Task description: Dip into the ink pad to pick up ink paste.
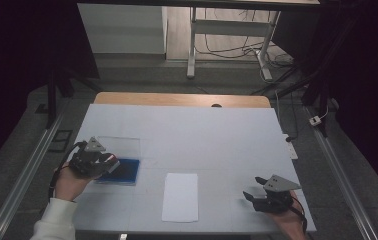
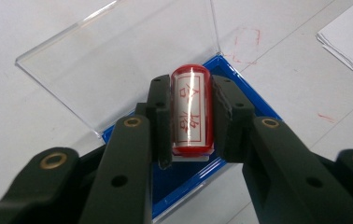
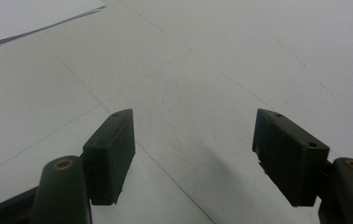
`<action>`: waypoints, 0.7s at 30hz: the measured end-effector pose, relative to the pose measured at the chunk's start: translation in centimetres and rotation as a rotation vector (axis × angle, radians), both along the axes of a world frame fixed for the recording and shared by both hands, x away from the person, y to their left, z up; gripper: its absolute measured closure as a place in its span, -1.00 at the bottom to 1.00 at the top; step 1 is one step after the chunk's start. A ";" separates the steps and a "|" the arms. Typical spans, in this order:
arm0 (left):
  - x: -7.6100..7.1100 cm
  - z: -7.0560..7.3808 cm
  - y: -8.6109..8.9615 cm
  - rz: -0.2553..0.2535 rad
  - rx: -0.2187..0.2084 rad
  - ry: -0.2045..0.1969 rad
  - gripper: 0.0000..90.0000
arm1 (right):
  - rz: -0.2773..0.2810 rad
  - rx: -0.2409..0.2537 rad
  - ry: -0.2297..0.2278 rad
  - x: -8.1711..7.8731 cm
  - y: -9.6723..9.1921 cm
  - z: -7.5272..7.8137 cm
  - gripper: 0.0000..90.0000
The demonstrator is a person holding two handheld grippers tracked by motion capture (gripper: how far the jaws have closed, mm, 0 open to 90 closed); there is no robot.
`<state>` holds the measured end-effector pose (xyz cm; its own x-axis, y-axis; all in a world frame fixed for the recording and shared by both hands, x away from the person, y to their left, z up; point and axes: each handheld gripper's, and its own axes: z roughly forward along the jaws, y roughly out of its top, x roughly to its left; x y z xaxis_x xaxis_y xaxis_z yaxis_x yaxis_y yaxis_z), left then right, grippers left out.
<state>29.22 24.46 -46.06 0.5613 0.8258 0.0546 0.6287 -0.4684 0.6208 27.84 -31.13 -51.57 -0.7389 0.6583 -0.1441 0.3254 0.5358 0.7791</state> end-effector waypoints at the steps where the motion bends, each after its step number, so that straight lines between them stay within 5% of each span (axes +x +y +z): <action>1: 0.0 -0.1 0.0 0.006 0.003 0.000 0.55 | 0.000 0.000 0.000 0.0 0.0 0.0 -0.35; 21: 1.2 -2.8 0.5 0.039 0.008 0.073 0.55 | 0.001 -0.007 0.003 0.0 0.0 -0.1 -0.35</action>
